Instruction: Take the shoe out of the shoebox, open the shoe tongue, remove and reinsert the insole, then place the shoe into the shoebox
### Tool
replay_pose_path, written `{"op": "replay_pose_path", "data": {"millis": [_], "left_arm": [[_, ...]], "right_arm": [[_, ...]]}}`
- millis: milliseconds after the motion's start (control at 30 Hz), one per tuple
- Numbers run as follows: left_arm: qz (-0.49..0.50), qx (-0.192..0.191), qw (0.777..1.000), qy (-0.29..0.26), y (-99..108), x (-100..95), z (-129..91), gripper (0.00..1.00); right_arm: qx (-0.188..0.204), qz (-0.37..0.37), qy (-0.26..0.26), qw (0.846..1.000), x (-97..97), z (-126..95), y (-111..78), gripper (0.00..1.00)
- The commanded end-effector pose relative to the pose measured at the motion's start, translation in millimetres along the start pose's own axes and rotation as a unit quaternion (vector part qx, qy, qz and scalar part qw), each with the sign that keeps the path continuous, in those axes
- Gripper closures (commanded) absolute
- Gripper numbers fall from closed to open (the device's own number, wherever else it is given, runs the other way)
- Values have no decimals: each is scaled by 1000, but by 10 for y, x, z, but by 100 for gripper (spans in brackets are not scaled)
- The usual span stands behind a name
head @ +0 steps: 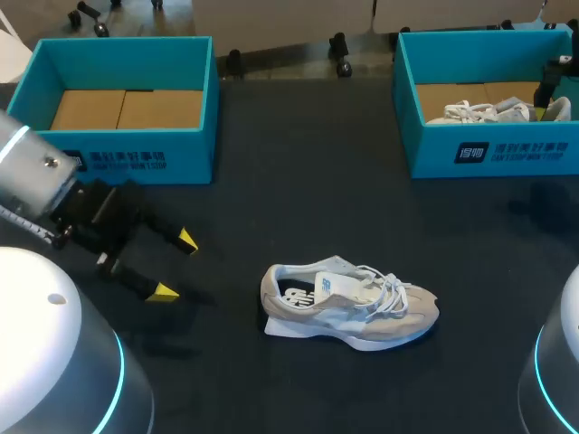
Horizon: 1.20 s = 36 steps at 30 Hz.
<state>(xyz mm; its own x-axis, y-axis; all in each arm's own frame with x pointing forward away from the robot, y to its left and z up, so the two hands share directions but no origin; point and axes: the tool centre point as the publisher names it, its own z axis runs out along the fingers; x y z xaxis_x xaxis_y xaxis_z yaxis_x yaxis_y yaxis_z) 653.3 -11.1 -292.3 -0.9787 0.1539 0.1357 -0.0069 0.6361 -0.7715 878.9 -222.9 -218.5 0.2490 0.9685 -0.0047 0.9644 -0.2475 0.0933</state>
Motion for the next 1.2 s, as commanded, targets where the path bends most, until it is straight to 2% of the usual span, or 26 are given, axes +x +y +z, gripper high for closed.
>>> {"op": "replay_pose_path", "data": {"millis": [33, 167, 267, 433, 533, 600, 667, 800, 1200], "left_arm": [[3, 12, 1000, -27, 33, 54, 20, 0], [3, 12, 1000, -27, 33, 54, 20, 0], [-11, 34, 999, -36, 178, 62, 110, 0], [-40, 75, 995, -60, 386, -92, 243, 0], [-37, 105, 993, -47, 497, -143, 274, 0], [-29, 111, 992, -56, 576, -166, 298, 0], [-20, 125, 991, -41, 640, -177, 304, 0], [-14, 142, 989, -34, 706, -224, 304, 0], [-3, 170, 985, -27, 829, -205, 393, 0]], "right_arm": [[0, 0, -1, 1000, 3, 3, -2, 0], [0, 0, -1, 1000, 3, 3, -2, 0], [0, 0, -1, 1000, 3, 3, -2, 0], [0, 0, -1, 1000, 3, 3, -2, 0], [0, 0, -1, 1000, 3, 3, -2, 0], [0, 0, -1, 1000, 3, 3, -2, 0], [0, 0, -1, 1000, 3, 3, -2, 0], [0, 0, -1, 1000, 3, 3, -2, 0], [0, 0, -1, 1000, 3, 3, -2, 0]]}}
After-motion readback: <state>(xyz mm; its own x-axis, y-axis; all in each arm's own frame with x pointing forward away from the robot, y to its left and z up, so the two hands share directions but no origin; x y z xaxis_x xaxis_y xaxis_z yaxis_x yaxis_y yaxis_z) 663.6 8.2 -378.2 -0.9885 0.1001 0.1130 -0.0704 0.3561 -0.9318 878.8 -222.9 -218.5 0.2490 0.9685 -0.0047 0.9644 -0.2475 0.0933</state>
